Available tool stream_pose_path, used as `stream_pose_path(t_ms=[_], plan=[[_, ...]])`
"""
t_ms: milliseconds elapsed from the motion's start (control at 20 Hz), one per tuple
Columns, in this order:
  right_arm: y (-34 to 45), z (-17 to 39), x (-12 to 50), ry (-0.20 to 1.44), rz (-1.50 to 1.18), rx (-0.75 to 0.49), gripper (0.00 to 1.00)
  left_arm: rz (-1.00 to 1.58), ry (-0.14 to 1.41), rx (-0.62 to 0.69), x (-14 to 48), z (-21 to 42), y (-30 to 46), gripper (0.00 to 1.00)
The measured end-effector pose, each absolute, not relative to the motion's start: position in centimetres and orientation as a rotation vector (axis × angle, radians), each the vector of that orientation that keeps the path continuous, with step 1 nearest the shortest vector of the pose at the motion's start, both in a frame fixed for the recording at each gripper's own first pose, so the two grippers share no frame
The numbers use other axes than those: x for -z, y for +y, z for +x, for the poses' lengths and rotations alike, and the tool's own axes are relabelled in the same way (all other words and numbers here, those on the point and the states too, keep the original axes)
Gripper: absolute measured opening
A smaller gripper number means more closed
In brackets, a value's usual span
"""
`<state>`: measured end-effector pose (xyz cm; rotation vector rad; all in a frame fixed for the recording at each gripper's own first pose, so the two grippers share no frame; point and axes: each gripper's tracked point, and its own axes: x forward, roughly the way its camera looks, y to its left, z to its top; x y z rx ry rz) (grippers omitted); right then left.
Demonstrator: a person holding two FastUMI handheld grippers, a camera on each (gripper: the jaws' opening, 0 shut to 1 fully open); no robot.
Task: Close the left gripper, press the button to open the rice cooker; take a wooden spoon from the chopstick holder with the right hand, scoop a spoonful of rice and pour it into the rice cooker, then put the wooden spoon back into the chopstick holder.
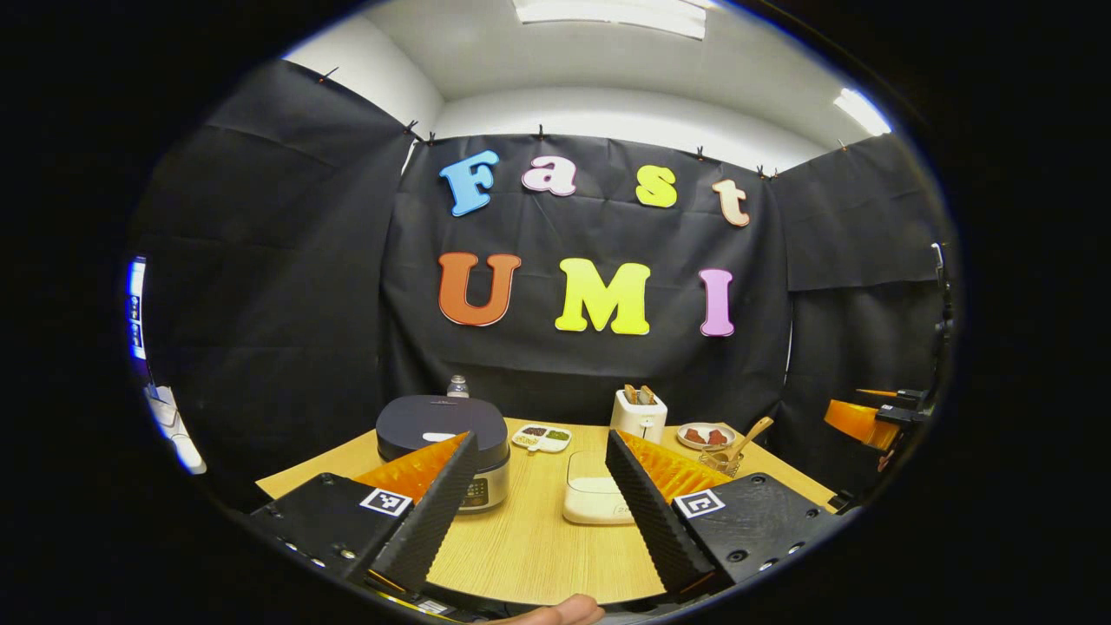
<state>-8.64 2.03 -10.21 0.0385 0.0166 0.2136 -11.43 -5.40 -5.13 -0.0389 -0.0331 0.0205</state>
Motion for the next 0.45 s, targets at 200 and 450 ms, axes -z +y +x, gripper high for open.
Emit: stream_pose_path(t_ms=[200,450], plan=[[1.94,-8.77,9.95,0.006,0.034,-0.204,1.00,-0.038,-0.041,-0.015,4.96,-11.48,-5.29,0.95],[2.01,-8.98,9.99,0.010,0.033,-0.212,0.96,-0.021,-0.044,-0.011,4.96,-11.47,-5.71,0.95]])
